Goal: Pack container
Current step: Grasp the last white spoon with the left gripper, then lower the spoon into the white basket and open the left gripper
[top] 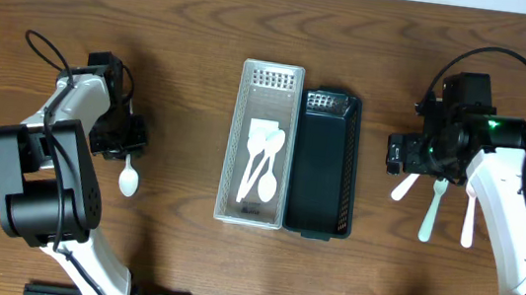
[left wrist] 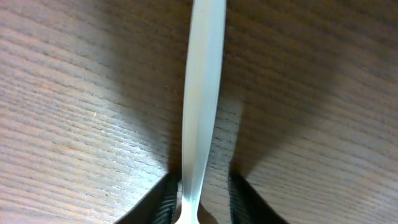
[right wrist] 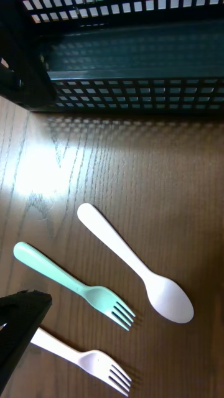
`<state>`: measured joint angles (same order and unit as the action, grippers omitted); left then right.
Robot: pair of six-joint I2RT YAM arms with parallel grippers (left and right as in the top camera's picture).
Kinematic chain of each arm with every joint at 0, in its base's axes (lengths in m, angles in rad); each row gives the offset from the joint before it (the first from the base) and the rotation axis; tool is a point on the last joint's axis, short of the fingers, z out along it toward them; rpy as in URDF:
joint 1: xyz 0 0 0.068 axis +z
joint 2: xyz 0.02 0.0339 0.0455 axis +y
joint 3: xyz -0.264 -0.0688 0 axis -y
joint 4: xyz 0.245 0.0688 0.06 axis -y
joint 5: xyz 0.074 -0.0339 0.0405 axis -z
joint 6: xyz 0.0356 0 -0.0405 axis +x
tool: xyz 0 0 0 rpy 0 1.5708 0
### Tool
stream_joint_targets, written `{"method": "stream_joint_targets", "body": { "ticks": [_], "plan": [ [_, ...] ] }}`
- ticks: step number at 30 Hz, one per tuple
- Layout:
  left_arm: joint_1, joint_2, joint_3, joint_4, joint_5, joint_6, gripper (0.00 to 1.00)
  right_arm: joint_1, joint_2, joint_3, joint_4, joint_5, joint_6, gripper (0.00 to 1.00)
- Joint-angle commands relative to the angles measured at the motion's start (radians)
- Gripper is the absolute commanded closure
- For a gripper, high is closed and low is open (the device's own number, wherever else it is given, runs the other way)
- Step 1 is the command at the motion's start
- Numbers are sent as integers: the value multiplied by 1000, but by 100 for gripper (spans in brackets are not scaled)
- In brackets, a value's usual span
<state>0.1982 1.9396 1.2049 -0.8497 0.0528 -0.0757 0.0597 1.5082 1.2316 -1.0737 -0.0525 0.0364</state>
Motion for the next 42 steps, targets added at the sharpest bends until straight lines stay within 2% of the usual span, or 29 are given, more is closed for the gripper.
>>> {"method": "stream_joint_targets", "body": {
  "ticks": [1, 4, 5, 9, 19, 25, 30, 33, 37, 42],
  "plan": [
    [2, 22, -10, 0, -7, 5, 75, -8, 3, 16, 0, 3, -16, 3],
    [2, 22, -10, 0, -7, 5, 81, -8, 3, 16, 0, 3, -16, 3],
    [2, 22, -10, 0, -7, 5, 86, -8, 3, 16, 0, 3, -16, 3],
    [2, 22, -10, 0, -7, 4, 92, -8, 3, 16, 0, 3, -16, 3],
    [2, 21, -8, 3, -7, 4, 94, -8, 3, 16, 0, 3, -19, 2],
    [-40, -35, 94, -99, 34, -7, 94, -8, 3, 16, 5, 3, -19, 3],
    [-169, -164, 241, -230, 72, -8, 94, -8, 3, 16, 4, 3, -19, 3],
    [-296, -246, 314, -275, 72, -40, 94, -8, 3, 16, 5, 3, -19, 3],
    [-483, -312, 337, -254, 72, -106, 94, -8, 3, 16, 6, 3, -19, 3],
    [-673, -284, 334, -201, 58, -127, 94, -8, 3, 16, 5, 3, -19, 3]
  ]
}}
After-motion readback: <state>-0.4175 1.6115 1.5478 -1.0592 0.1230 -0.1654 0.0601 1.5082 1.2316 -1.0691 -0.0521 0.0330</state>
